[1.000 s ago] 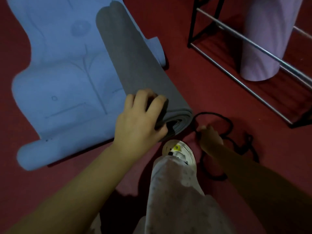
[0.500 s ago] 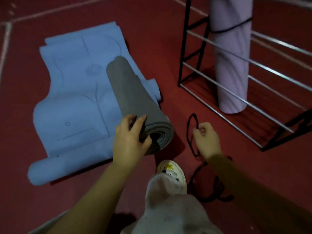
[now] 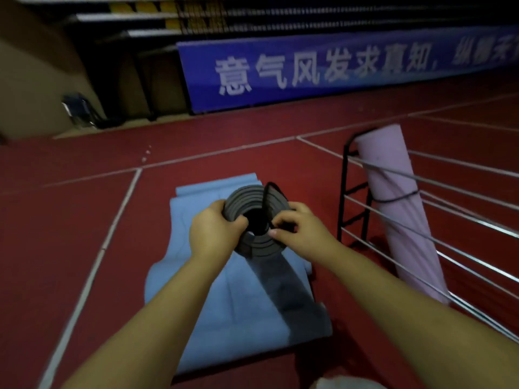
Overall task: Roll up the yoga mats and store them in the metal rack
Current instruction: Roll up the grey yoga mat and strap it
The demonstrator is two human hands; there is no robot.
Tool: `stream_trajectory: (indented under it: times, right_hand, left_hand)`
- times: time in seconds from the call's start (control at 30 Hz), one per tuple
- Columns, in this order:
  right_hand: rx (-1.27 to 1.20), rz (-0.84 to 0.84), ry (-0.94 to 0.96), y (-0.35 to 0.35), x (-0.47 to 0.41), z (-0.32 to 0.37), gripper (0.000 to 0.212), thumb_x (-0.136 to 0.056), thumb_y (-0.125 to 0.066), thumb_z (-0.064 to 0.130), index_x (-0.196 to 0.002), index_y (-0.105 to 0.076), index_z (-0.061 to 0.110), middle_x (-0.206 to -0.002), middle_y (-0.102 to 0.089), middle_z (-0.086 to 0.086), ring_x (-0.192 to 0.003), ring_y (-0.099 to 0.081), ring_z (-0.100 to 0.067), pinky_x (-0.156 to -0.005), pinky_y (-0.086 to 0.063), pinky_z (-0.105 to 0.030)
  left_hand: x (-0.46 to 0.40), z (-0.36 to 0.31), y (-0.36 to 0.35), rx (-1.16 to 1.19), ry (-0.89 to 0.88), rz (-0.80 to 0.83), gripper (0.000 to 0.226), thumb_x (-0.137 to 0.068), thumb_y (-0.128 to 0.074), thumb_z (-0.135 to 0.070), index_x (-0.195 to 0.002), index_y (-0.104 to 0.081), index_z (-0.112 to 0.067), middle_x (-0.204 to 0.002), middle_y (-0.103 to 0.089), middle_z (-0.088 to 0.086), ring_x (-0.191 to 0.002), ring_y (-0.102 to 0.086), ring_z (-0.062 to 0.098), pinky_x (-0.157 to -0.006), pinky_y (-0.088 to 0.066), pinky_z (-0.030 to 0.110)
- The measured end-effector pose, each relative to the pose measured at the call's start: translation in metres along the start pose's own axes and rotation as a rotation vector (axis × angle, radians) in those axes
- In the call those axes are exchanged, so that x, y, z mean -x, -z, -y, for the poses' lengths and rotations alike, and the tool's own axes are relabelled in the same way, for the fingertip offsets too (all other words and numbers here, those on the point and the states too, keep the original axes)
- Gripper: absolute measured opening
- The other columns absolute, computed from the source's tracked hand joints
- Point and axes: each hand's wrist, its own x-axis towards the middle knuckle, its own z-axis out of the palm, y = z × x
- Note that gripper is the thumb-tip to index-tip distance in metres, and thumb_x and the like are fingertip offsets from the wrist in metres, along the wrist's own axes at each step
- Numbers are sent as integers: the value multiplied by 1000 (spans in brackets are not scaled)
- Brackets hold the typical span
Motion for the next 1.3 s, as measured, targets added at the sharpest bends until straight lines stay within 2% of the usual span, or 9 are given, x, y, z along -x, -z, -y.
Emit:
stream_trajectory:
  times: [0.2, 0.43, 0.57, 0.73, 0.9, 1.03, 1.17, 1.23, 1.3]
  right_hand:
    - [88, 36, 286, 59, 10, 139, 16, -85, -70, 19, -77, -58, 26, -86, -57, 8, -89, -54, -10, -81, -40, -24]
    - [-54, 255, 74, 75, 66, 224, 7, -85, -70, 27, -83, -63, 26, -84, -61, 4, -73, -58, -12, -60, -47, -26]
    - [67, 426, -93, 52, 84, 217, 8, -85, -71, 25, -79, -65, 25, -85, -61, 3, -77, -54, -12, -71, -45, -29]
    - [171, 437, -137, 3, 82, 166, 10, -82, -72, 28, -91, -74, 25, -104, -69, 1, -99, -62, -15, -94, -49, -30]
    - [173, 486, -68, 1, 76, 165, 10, -86, -68, 34, -92, -74, 29, -95, -69, 10, -96, -61, -8, -88, -46, -21]
    - [219, 546, -25, 3, 75, 168, 5, -82, -69, 43, -83, -73, 39, -102, -67, 13, -99, -61, -10, -93, -49, -29]
    - [260, 560, 103, -1, 84, 175, 20, -93, -54, 26, -84, -71, 32, -99, -58, 11, -99, -57, -14, -93, -46, -32]
    - [287, 524, 149, -5, 88, 174, 21, -93, -47, 15, -100, -67, 20, -105, -54, 2, -97, -54, -18, -89, -45, -32]
    - [204, 486, 109, -8, 89, 168, 12, -90, -53, 13, -102, -55, 16, -95, -51, -2, -80, -50, -18, -71, -44, -30]
  left_hand:
    - [-5, -49, 125, 94, 7, -69, 13, -73, -70, -28, -71, -68, -15, -63, -67, 2, -61, -65, 21, -61, -57, 41]
    - [40, -69, 213, 38, 54, -11, 36, -70, -72, -35, -83, -72, -1, -71, -71, 12, -60, -68, 22, -62, -59, 40]
    - [71, -53, 204, -134, 125, 195, 29, -72, -68, -34, -64, -63, -7, -54, -59, 6, -48, -60, 21, -49, -50, 27]
    - [89, -23, 166, -133, 154, 359, 27, -66, -62, -37, -59, -55, -12, -55, -60, 7, -62, -69, 26, -59, -56, 33]
    - [75, -18, 177, -198, 81, 428, 31, -69, -64, -39, -56, -52, -13, -49, -58, 4, -50, -59, 20, -57, -51, 30]
    - [85, -7, 177, -150, 24, 438, 29, -72, -65, -38, -63, -50, -15, -60, -54, 0, -56, -51, 16, -55, -38, 28]
    - [89, 2, 180, -8, 29, 480, 24, -68, -66, -42, -68, -52, -23, -67, -53, -5, -61, -48, 11, -57, -36, 26]
    - [89, 9, 180, 92, 48, 482, 41, -53, -62, -54, -83, -59, -26, -81, -62, -4, -72, -57, 11, -66, -44, 29]
    - [92, 15, 182, 145, 74, 502, 61, -55, -65, -56, -112, -56, -35, -98, -64, -2, -89, -63, 12, -82, -51, 33]
